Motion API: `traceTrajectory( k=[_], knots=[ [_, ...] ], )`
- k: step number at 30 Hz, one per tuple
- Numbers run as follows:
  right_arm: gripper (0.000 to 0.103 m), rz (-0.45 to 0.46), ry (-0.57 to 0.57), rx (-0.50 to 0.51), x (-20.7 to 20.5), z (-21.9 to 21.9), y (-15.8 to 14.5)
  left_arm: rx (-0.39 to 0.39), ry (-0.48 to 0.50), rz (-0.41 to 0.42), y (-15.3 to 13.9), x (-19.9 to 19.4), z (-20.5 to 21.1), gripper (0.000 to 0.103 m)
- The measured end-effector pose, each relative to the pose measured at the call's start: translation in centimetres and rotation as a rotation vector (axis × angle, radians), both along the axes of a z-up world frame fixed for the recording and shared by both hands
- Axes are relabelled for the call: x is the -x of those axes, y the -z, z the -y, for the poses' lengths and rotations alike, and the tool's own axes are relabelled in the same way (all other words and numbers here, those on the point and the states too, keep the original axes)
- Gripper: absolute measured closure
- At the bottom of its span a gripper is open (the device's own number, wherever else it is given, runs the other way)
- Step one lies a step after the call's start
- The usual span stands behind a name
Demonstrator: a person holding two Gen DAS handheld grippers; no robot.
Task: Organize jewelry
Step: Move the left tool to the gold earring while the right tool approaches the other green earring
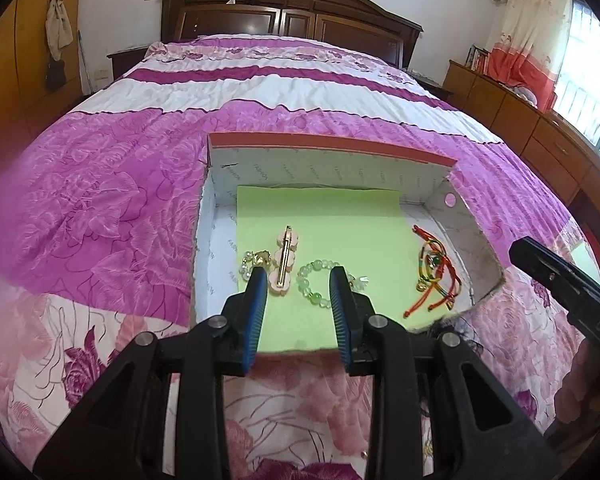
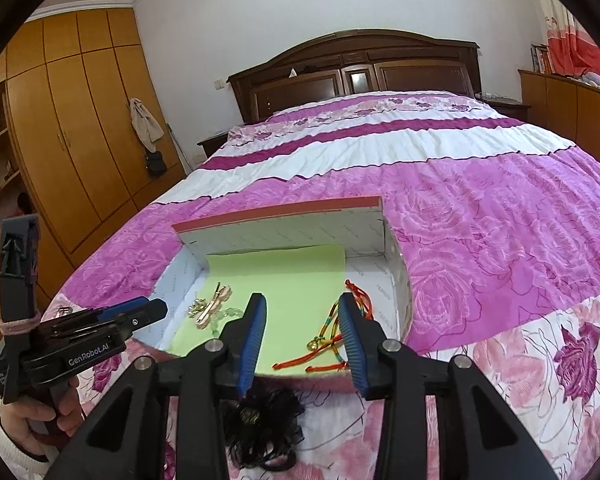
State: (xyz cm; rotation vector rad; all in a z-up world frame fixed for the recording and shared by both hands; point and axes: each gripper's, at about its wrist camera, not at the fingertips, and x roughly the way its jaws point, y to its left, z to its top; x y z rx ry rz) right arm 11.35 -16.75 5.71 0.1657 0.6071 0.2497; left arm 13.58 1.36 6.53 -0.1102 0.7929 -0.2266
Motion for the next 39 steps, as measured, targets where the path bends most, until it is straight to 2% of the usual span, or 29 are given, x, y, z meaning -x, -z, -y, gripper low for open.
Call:
traceTrajectory(
  k=[16,39],
  knots=[
    [0.059,-0.032,0.010,-0.013,3.8,0.7,0.7,0.003,0.009,-0.020,-0.6,3.3,-0.7,0.078],
    [0.058,-0.154,0.007,-0.016,7.1,1.6,3.9,-0.001,0.072,-0.142,2.2,7.4,-0.5,0.078]
  ],
)
